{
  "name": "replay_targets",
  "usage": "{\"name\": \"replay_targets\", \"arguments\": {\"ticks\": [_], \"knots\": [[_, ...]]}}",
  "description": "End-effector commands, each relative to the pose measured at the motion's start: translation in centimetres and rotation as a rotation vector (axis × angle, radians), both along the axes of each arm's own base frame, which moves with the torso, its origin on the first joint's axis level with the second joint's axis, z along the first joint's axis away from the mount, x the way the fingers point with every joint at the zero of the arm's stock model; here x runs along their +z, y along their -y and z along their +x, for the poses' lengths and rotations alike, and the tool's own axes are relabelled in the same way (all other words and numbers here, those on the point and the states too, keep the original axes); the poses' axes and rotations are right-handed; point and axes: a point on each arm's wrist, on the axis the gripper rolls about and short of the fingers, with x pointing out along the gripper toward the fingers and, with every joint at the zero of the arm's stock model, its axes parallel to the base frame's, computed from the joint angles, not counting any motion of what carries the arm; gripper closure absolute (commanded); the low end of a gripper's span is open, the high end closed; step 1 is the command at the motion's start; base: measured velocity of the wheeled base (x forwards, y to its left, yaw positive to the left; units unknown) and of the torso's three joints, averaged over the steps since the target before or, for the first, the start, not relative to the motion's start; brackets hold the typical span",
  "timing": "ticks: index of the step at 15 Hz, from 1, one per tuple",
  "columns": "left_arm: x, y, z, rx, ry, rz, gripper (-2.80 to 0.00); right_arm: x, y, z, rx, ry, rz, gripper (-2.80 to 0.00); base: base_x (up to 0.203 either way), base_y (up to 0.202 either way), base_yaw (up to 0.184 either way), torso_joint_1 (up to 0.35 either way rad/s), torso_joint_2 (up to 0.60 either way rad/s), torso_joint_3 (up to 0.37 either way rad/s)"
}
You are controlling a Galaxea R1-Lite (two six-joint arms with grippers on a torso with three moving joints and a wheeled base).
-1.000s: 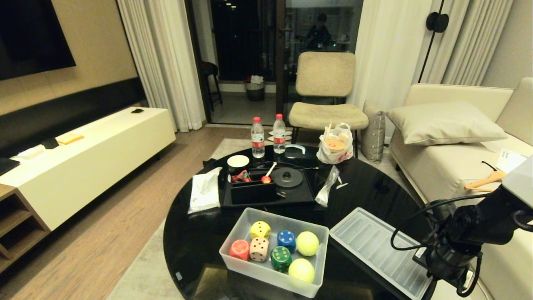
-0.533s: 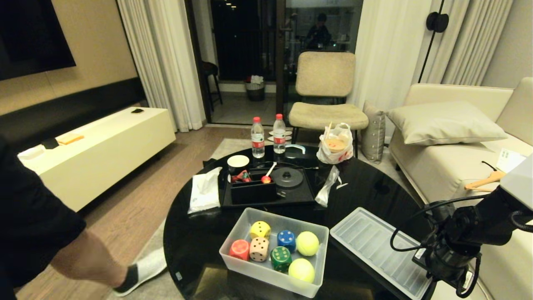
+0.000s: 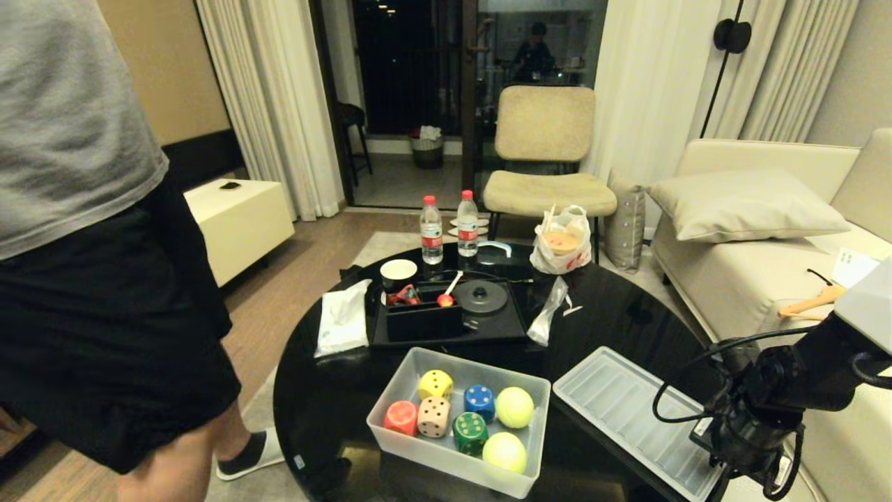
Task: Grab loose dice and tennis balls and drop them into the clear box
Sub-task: Close the lid
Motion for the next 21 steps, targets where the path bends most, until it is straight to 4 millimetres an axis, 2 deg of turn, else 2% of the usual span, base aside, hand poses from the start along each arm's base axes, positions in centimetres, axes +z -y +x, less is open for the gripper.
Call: {"name": "replay_targets", "arguments": {"ticks": [1, 7, 17, 21], "knots": [[0.0, 0.0, 0.0, 0.000, -0.003, 0.000, 0.00, 0.1, 0.0, 0.1, 0.002, 0.005, -0.003, -2.80, 0.000, 0.000, 0.000, 0.000, 0.00, 0.000], [0.0, 0.0, 0.0, 0.000, -0.003, 0.000, 0.00, 0.1, 0.1, 0.4, 0.005, 0.010, -0.006, -2.80, 0.000, 0.000, 0.000, 0.000, 0.00, 0.000], [0.0, 0.0, 0.0, 0.001, -0.003, 0.000, 0.00, 1.3, 0.4, -1.0, -0.001, 0.013, -0.014, -2.80, 0.000, 0.000, 0.000, 0.000, 0.00, 0.000], [0.0, 0.0, 0.0, 0.001, -0.003, 0.000, 0.00, 1.0, 1.3, -1.6, -0.008, -0.008, -0.016, -2.80, 0.000, 0.000, 0.000, 0.000, 0.00, 0.000]]}}
